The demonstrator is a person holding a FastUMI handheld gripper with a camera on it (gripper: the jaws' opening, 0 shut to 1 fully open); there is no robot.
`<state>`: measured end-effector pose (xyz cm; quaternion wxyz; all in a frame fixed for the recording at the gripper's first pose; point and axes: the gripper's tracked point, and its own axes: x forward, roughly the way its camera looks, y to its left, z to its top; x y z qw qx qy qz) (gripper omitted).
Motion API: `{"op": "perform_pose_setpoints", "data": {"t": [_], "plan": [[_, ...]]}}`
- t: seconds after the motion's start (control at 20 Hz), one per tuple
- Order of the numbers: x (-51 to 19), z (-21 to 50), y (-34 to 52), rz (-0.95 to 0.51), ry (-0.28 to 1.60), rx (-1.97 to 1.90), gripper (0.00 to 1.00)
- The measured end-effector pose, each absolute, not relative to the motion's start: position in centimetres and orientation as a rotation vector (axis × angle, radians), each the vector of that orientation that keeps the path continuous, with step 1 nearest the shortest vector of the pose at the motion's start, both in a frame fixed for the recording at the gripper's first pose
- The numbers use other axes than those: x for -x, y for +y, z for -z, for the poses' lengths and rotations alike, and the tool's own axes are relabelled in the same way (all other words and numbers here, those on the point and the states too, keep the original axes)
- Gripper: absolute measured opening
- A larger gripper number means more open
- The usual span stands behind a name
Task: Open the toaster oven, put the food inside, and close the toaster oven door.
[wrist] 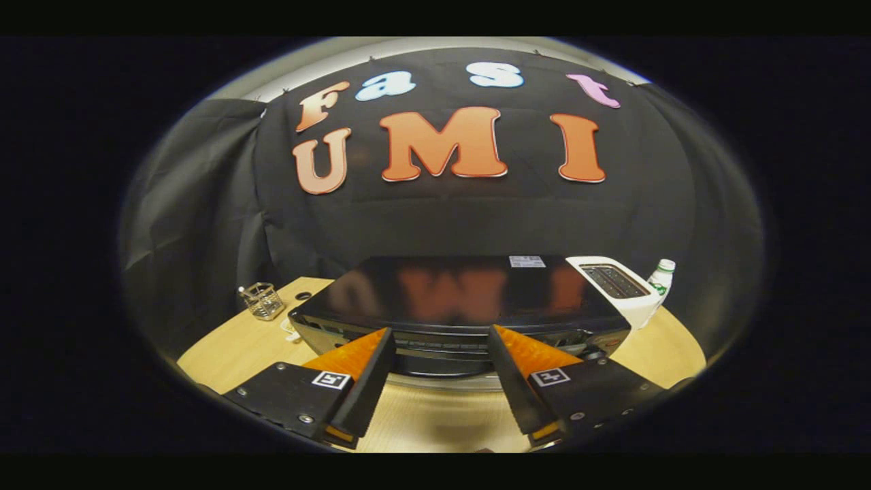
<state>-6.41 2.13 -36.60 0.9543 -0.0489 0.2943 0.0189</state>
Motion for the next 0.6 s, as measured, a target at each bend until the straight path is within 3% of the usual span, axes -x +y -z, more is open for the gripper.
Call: {"op": "perform_pose_setpoints", "data": {"t": [0.6], "plan": [[16.5,40.9,3.8,-0.208,0.945,-0.029,0.8]]}}
